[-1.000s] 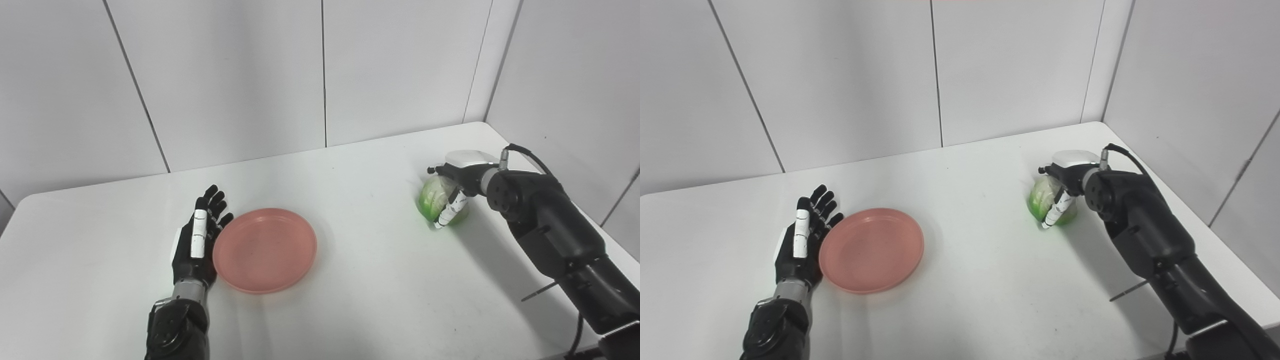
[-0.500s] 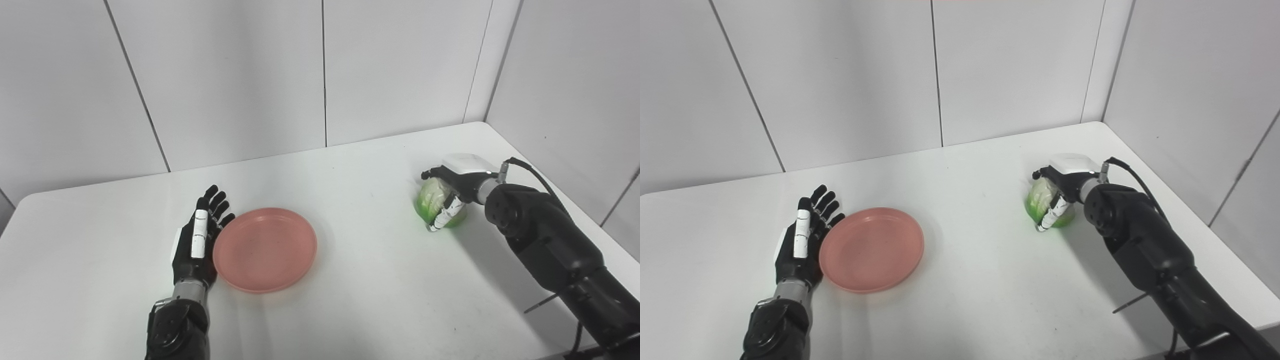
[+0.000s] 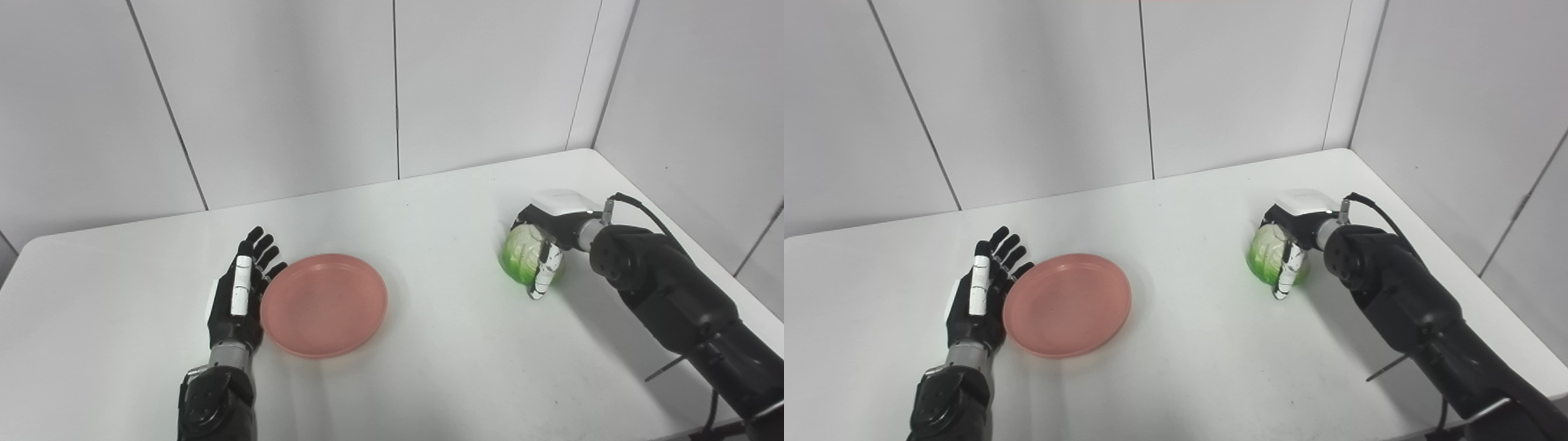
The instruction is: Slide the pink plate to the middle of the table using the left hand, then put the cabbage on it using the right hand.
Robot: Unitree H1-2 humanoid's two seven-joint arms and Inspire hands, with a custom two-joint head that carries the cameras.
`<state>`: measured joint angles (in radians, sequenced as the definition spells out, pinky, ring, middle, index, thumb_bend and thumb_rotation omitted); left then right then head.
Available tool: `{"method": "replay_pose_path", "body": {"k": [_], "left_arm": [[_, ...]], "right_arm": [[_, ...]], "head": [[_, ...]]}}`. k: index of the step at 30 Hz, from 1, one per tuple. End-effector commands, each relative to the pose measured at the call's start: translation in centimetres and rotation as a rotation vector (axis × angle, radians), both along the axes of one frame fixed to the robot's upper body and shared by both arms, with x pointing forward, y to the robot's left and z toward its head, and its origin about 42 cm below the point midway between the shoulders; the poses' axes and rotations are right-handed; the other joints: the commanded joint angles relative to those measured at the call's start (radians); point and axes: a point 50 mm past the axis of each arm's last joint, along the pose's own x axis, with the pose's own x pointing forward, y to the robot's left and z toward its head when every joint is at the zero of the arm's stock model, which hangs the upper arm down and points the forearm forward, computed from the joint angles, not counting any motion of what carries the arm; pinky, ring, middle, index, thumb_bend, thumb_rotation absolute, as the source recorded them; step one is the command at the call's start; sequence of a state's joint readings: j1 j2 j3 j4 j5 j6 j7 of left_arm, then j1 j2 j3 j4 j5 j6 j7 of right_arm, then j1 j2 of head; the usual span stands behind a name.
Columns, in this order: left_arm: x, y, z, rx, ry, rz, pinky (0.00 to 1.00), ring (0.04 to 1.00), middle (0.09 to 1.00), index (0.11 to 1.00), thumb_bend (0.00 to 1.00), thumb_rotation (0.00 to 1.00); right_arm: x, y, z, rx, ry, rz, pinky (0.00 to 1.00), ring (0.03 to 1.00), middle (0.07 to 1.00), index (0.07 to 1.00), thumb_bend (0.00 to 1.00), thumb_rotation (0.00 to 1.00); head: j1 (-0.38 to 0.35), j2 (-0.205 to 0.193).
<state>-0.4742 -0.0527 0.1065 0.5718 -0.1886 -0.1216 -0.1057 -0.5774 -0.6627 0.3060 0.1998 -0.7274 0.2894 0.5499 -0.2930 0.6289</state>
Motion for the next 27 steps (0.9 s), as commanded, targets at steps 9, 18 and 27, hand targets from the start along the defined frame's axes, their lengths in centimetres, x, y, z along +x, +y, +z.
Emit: {"method": "replay_pose_path", "body": {"k": [9, 18, 27], "left_arm": [[-2.0, -0.5, -3.6, -0.001, 0.106, 0.021, 0.76, 0.878, 0.871, 0.85, 0.87, 0.81], [-2.3, -1.5, -4.0, -0.013, 0.115, 0.015, 0.82, 0.878, 0.88, 0.849, 0.85, 0.81], [-2.9, -2.5, -4.6, 0.032, 0.124, 0.035, 0.75, 0.866, 0.867, 0.855, 0.83, 0.86]], "right_arm": [[0.4, 1.3, 3.8, 0.187, 0.016, 0.071, 0.28, 0.359, 0.487, 0.484, 0.53, 0.0], [0.1, 6.7, 7.6, 0.956, -0.059, 0.188, 0.26, 0.315, 0.438, 0.519, 0.53, 0.0], [-0.6, 13.1, 4.6, 1.457, 0.007, 0.236, 0.23, 0.286, 0.416, 0.514, 0.53, 0.0]], "head": [[0.031, 0.001], [0.087, -0.007], [0.197, -0.016]]}}
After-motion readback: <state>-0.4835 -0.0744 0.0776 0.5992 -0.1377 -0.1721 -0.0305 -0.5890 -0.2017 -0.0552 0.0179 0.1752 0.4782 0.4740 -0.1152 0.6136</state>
